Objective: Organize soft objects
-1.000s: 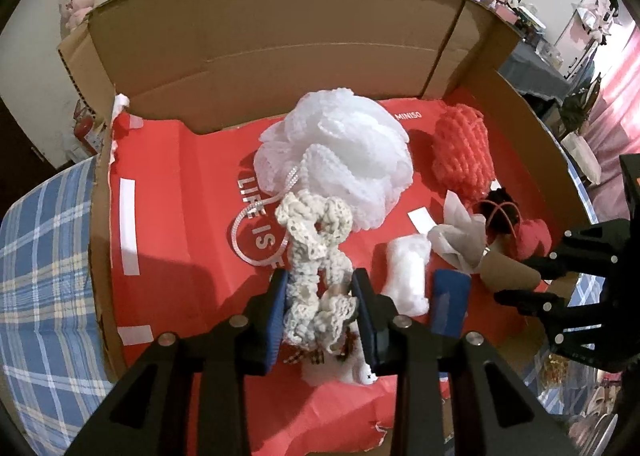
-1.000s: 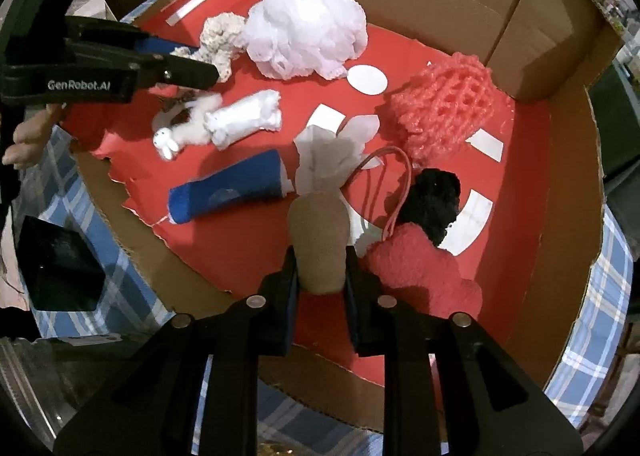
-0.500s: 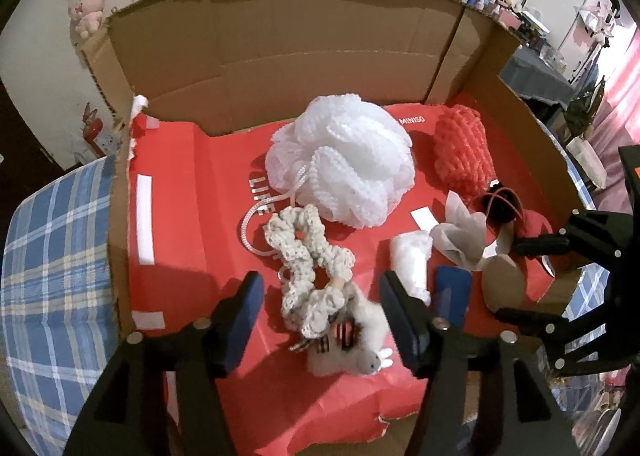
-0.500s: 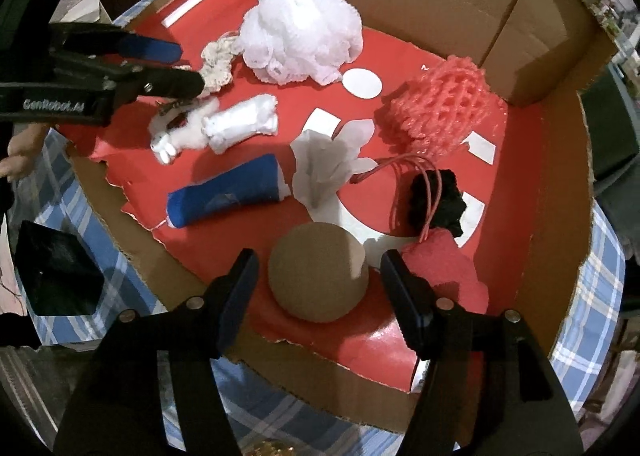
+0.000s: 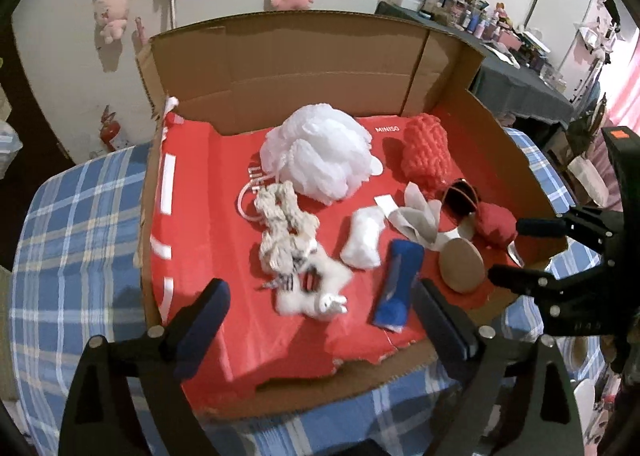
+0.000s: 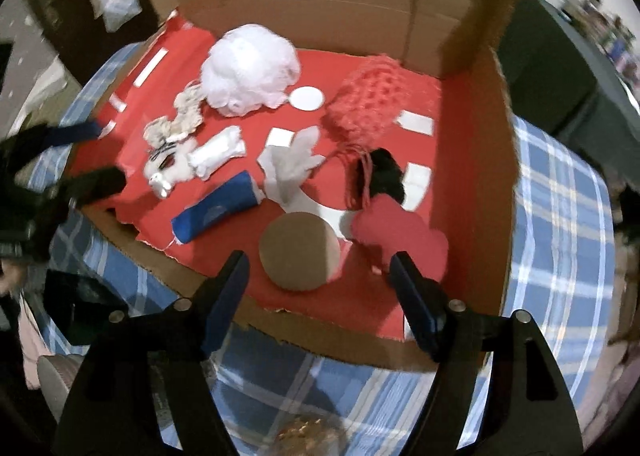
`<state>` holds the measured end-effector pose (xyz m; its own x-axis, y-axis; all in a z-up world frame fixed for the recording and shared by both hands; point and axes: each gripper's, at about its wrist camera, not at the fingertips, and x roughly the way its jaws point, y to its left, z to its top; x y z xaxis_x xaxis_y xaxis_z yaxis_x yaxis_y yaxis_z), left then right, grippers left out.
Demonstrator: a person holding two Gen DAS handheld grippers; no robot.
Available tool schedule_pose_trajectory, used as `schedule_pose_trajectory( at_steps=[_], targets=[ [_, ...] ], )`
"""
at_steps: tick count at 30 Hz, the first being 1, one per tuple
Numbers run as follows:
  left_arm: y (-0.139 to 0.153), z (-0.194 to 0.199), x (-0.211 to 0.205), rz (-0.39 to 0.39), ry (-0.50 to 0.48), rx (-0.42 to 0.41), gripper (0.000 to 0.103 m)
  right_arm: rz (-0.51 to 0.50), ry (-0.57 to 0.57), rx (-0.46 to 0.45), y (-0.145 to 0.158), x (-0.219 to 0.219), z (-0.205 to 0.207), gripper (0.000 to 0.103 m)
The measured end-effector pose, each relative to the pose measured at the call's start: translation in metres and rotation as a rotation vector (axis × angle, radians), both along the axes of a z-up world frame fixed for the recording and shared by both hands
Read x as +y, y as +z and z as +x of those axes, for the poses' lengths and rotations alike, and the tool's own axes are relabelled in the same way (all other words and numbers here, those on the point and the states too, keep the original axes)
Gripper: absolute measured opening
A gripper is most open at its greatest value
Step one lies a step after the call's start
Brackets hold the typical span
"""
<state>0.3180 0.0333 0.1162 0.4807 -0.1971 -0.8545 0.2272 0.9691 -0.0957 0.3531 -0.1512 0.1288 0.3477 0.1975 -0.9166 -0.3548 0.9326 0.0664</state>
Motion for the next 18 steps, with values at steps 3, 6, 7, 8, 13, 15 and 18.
schedule_pose_trajectory(
  at_steps=[3,6,7,8,13,15,18],
  targets=[
    [-0.002,-0.007,-0.004,0.008,0.017,0.006,0.094,0.007,-0.045,0.002,-0.005,-0.003,-0.005,0.073],
    [-0.003,-0.013,-0.009,0.022,0.034,0.011,0.094,0.006,-0.069,-0.001,-0.008,-0.001,-0.007,0.073],
    [-0.003,-0.015,-0.010,0.028,0.040,0.008,0.094,0.006,-0.075,-0.001,-0.009,0.000,-0.009,0.073],
    [-0.004,-0.016,-0.012,0.035,0.042,0.005,0.095,0.007,-0.080,-0.002,-0.010,0.001,-0.010,0.073],
    [-0.011,-0.016,-0.016,0.035,0.073,0.026,0.095,0.005,-0.107,0.003,-0.016,0.001,-0.012,0.074],
    [-0.016,-0.015,-0.016,0.030,0.082,0.039,0.095,0.006,-0.116,0.011,-0.020,0.001,-0.012,0.074],
    [-0.021,-0.013,-0.018,0.033,0.093,0.048,0.095,-0.002,-0.129,0.010,-0.025,0.002,-0.011,0.074]
  ],
)
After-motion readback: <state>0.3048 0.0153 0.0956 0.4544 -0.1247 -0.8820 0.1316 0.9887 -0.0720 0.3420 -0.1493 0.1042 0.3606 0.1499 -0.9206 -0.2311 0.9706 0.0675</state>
